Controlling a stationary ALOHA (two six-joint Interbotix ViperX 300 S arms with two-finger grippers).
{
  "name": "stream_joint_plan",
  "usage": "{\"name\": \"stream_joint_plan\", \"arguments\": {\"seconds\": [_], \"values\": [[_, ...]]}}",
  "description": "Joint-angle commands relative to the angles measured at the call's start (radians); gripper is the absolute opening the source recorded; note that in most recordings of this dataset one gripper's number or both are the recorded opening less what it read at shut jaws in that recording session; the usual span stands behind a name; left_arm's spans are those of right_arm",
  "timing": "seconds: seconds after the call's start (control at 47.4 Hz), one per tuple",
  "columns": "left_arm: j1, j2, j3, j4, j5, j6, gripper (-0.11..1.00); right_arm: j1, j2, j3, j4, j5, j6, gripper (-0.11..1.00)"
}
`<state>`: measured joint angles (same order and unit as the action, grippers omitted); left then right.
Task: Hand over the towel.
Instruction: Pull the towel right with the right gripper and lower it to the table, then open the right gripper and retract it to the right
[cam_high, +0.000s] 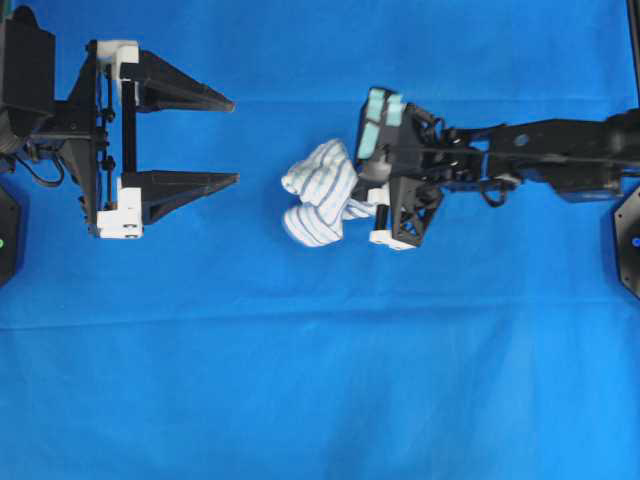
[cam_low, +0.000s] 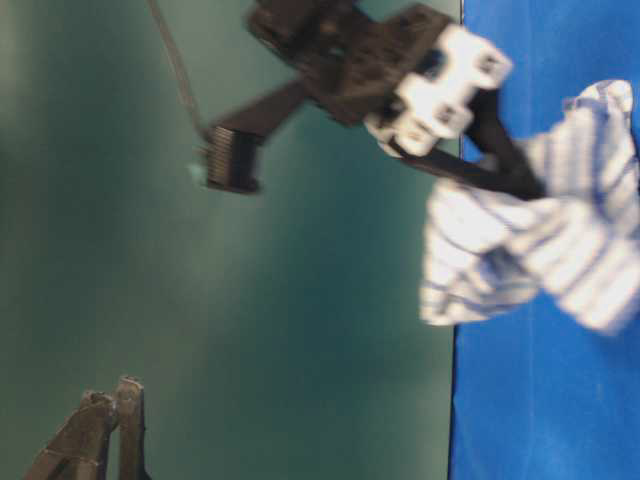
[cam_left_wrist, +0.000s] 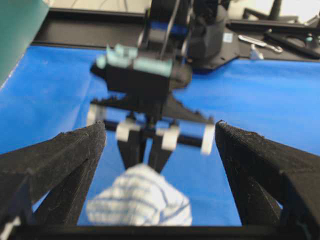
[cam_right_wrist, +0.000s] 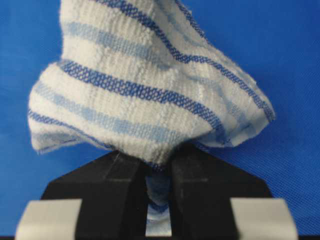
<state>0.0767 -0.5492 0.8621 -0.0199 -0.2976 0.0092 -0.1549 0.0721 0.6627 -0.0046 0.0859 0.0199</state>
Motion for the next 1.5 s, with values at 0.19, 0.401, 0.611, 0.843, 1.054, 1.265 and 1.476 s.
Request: {"name": "stream_joint_plan", "arguments": {"seconds": [0.19, 0.401, 0.611, 0.843, 1.054, 1.265, 1.476], "values": [[-0.011, 0.002, -0.017, -0.002, -0.009, 0.003, 0.90, -0.003, 0.066, -0.031, 0.003, -0.005, 0.003, 0.12], [-0.015, 0.002, -0.015, -0.002, -0.009, 0.003, 0.90, -0.002, 0.066, -0.040, 0.003, 0.002, 0.003, 0.12], [-0.015, 0.002, -0.017, -0.002, -0.009, 0.003, 0.90, -0.002, 0.064, -0.048, 0.003, -0.005, 0.012, 0.28], [-0.017, -0.002, -0.012, -0.002, -0.009, 0.003, 0.90, -0.009, -0.083, -0.028, -0.002, 0.008, 0.012, 0.71], [-0.021, -0.005, -0.012, -0.002, -0.009, 0.003, 0.90, -0.009, -0.337, 0.029, -0.021, -0.031, 0.009, 0.71], [-0.028, -0.005, -0.011, -0.002, -0.009, 0.003, 0.90, 0.000, -0.558, 0.143, -0.023, -0.173, 0.002, 0.71], [-0.029, -0.005, -0.009, -0.002, -0.009, 0.003, 0.90, 0.028, -0.733, 0.245, -0.041, -0.253, -0.003, 0.71]]}}
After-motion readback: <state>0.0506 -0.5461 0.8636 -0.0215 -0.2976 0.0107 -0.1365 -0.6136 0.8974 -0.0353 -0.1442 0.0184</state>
